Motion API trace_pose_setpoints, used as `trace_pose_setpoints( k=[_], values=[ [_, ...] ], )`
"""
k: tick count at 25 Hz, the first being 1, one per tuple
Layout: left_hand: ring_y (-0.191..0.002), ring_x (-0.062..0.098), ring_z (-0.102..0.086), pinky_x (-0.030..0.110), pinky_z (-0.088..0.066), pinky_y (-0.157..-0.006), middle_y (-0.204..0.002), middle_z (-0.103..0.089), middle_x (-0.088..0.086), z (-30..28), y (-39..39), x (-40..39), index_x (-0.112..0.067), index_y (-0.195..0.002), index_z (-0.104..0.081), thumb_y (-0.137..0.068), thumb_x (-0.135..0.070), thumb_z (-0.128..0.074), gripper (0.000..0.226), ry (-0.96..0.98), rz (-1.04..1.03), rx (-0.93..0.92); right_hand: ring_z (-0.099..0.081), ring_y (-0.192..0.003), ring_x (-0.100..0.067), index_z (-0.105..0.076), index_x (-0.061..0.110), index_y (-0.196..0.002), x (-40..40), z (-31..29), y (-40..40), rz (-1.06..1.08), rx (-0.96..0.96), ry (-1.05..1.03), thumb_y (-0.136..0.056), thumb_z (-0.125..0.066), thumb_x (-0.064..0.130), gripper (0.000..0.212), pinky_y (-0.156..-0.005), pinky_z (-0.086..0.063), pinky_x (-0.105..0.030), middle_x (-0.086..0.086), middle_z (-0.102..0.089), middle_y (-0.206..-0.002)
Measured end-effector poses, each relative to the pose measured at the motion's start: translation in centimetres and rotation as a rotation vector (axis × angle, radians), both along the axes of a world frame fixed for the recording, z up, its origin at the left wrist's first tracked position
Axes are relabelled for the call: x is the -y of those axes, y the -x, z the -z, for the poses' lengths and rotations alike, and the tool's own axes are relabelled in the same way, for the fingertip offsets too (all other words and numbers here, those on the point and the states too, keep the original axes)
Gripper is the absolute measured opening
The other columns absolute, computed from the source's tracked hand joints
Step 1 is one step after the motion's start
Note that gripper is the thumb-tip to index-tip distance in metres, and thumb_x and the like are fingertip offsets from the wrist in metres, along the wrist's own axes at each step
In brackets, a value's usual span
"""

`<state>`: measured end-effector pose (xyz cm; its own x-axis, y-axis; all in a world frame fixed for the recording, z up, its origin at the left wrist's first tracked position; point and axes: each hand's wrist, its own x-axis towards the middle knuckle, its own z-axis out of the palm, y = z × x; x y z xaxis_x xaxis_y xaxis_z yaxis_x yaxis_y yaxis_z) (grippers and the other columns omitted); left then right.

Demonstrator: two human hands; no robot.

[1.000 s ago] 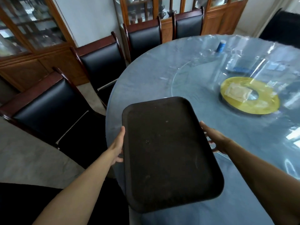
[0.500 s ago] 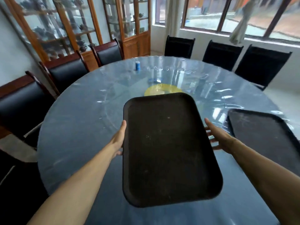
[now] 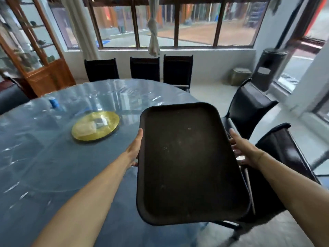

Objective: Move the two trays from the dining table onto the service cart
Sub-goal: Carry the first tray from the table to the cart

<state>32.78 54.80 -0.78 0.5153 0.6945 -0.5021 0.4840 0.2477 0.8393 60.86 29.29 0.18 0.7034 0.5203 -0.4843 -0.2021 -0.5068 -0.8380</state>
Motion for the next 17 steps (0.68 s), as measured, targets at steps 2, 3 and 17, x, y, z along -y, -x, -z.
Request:
trace_pose_setpoints(
  k=[2,3,17],
  values=[
    [-0.087,0.019,-0.064,0.039,-0.048,-0.078,-0.085,-0.074,-0.003,-0.5,-3.7,2.2,-0.033,-0.107,-0.066,-0.079,-0.088,-0.020,0.077,-0.006,0.108,0.012,-0.057,-0.067,-0.017,-0.067,0.024,-0.083,4.7,-0.4,-1.1,0.094,0.000,0.024,-0.079,-0.038,0.083,0.065,-0.062,-0.044,-0.033,0.001,-0.064,-0.076],
    [-0.084,0.019,-0.064,0.037,-0.048,-0.076,-0.073,-0.075,-0.005,-0.7,-5.5,3.3,-0.032,-0.098,-0.068,-0.079,-0.088,-0.020,0.076,-0.007,0.163,0.010,-0.057,-0.069,-0.018,-0.066,0.025,-0.082,7.0,-0.6,-1.4,0.146,0.000,0.032,-0.079,-0.038,0.083,0.065,-0.066,-0.044,-0.035,0.001,-0.064,-0.077],
    [-0.051,0.012,-0.064,0.023,-0.051,-0.051,-0.059,-0.067,-0.003,0.2,-26.2,27.0,-0.021,-0.068,-0.070,-0.077,-0.090,-0.024,0.083,0.026,0.900,0.002,-0.048,-0.050,-0.015,-0.062,0.018,-0.079,39.2,-0.9,5.4,0.876,0.031,0.041,-0.085,-0.032,0.079,0.069,-0.048,-0.040,-0.025,-0.001,-0.056,-0.067]
  ],
)
